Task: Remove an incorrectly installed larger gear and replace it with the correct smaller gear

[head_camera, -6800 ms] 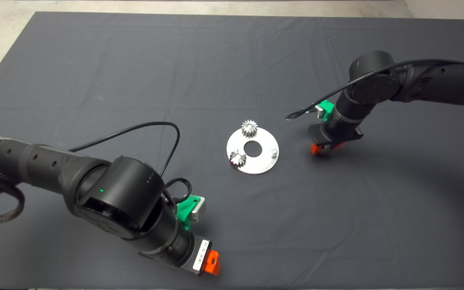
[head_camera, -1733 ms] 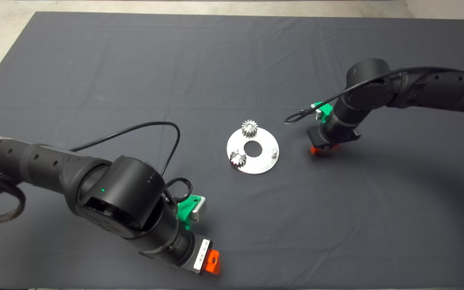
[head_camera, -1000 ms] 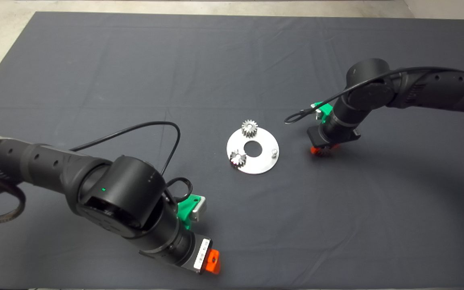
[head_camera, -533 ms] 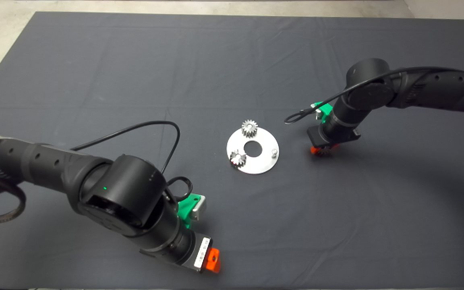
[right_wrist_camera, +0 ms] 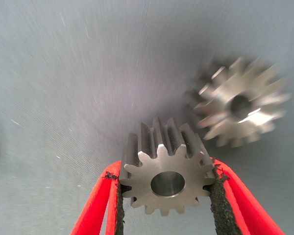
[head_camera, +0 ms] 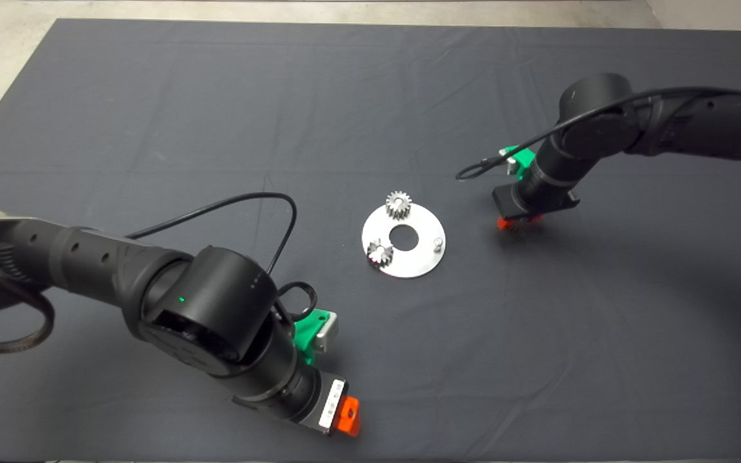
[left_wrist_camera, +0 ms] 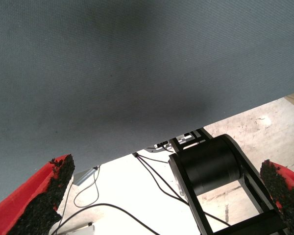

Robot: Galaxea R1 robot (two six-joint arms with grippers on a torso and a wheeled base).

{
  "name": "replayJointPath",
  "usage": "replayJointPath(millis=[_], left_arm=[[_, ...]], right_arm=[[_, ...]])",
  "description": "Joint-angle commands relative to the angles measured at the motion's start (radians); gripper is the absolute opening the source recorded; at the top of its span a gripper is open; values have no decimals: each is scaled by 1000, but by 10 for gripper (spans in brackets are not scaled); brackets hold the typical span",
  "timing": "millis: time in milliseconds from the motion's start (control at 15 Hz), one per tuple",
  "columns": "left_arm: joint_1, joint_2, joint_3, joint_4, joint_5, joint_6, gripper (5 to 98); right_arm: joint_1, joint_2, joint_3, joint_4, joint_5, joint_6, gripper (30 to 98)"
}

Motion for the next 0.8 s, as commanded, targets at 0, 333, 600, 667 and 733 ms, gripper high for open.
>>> replayJointPath(millis=[0,333,600,667,733], left_arm=[[-16,-4,-6,2,5,1,977],[-18,-4,-11,2,8,2,977],[-18,-4,-10,2,8,2,977],[-18,-5,-12,2,10,2,977],[-18,-5,-12,2,10,2,977]], right_arm=[[124,6,13,111,-92,10,359],[207,51,0,207,-93,15,358],[242,54,-17,316,-93,19,358],[241,60,-19,336,-93,20,359],[241,72,-19,357,-92,19,359]])
